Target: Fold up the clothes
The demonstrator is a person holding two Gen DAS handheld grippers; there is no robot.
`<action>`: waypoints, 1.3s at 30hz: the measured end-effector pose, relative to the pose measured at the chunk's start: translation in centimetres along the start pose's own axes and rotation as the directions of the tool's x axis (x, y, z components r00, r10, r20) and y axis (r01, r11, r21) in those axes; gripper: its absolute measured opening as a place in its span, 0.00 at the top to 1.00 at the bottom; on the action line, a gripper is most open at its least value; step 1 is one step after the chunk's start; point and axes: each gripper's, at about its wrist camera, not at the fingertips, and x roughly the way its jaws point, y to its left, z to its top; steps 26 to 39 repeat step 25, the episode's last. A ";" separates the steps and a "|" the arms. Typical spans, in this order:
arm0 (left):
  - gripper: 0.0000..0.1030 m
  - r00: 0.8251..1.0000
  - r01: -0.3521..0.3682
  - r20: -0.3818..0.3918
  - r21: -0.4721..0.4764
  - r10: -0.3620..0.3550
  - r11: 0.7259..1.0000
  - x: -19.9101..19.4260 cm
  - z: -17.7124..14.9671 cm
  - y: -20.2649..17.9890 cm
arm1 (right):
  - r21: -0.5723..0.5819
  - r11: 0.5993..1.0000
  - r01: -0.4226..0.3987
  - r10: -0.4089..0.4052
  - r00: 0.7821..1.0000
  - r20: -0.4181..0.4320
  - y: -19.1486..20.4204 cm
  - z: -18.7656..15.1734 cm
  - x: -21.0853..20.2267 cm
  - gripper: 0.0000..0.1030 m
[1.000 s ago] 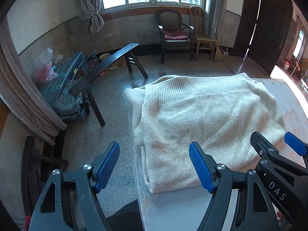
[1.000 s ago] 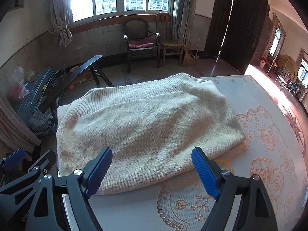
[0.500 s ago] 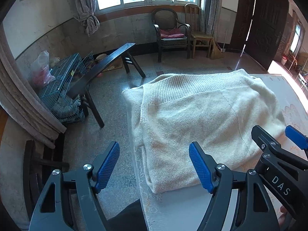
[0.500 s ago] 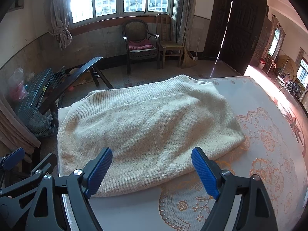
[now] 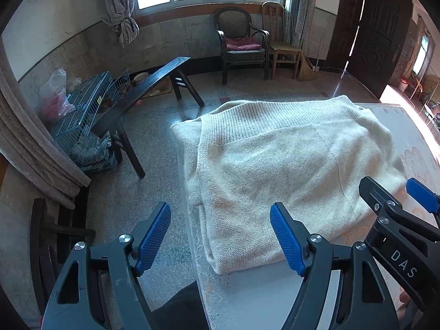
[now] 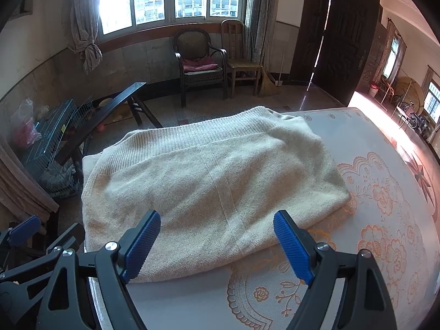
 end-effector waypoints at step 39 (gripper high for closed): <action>0.23 0.999 -0.045 0.027 0.050 0.043 0.998 -0.1 -0.8 -0.9 | 0.007 1.000 -0.005 0.006 1.000 -0.006 -0.1 -0.1 0.2 0.17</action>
